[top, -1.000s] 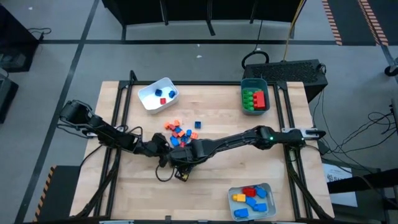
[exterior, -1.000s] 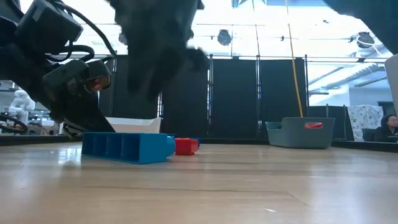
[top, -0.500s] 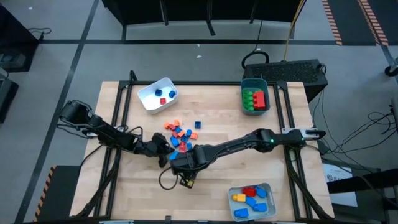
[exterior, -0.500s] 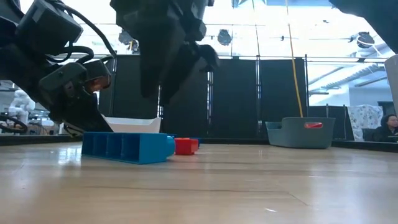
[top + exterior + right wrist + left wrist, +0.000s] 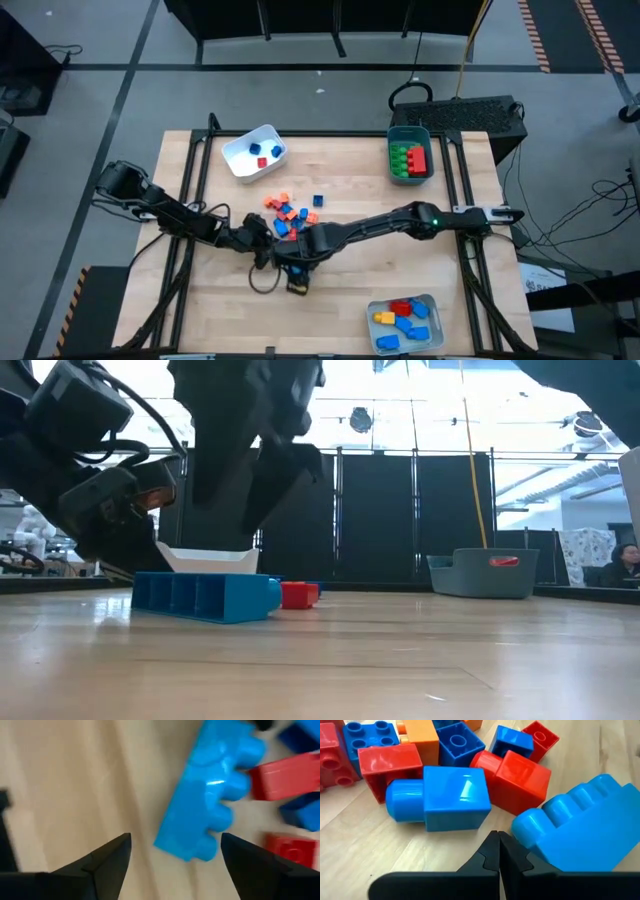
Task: Sort blocks by size
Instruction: Put the large 4 stud blue game piece into the blue bin
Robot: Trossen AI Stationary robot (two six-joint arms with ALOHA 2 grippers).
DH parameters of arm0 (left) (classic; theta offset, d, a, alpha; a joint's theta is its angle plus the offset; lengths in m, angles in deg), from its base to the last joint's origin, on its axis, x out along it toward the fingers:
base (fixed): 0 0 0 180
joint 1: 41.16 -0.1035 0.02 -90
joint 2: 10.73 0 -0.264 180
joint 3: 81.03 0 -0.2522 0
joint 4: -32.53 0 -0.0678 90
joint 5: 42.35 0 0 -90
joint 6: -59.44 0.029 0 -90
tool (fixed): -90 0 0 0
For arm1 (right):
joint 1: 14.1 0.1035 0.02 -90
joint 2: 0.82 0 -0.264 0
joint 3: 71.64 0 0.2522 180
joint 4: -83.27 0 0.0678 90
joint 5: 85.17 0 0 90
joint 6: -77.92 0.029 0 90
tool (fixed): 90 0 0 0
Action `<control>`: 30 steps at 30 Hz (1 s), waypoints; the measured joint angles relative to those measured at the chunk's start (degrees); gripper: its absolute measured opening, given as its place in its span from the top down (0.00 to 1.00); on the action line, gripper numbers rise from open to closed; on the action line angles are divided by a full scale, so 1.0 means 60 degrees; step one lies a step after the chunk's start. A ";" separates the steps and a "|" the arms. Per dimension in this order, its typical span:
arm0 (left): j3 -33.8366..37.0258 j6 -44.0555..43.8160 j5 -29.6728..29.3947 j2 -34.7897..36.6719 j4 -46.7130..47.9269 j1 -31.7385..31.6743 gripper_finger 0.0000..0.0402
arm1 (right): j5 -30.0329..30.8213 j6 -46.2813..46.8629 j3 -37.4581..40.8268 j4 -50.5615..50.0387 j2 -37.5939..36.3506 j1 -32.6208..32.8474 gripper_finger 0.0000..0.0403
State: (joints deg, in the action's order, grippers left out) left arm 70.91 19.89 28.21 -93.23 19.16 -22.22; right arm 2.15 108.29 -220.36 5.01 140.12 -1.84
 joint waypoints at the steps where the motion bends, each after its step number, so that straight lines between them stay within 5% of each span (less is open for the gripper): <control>1: 0.0000 0.0000 -0.0004 0.0000 0.0026 0.0000 1.00 | 0.0046 0.0171 0.0000 -0.0001 0.0013 -0.0063 0.27; 14: 0.0007 0.0000 0.0011 0.0003 0.0159 0.0000 1.00 | 0.2206 0.0934 -0.0015 0.0237 0.0583 0.0061 0.29; 25: -0.0005 -0.0035 0.0237 0.0013 0.0582 0.0007 1.00 | 0.1844 0.0913 -0.0044 0.0671 0.1010 0.0052 0.29; 30: -0.0004 -0.0033 0.0211 0.0011 0.0584 0.0007 1.00 | 0.0500 0.1005 0.0004 0.0801 0.0832 -0.0096 0.29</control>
State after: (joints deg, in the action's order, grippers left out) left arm 70.88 19.69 29.47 -93.16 22.66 -22.18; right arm 5.15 114.32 -220.34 9.81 145.11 -2.41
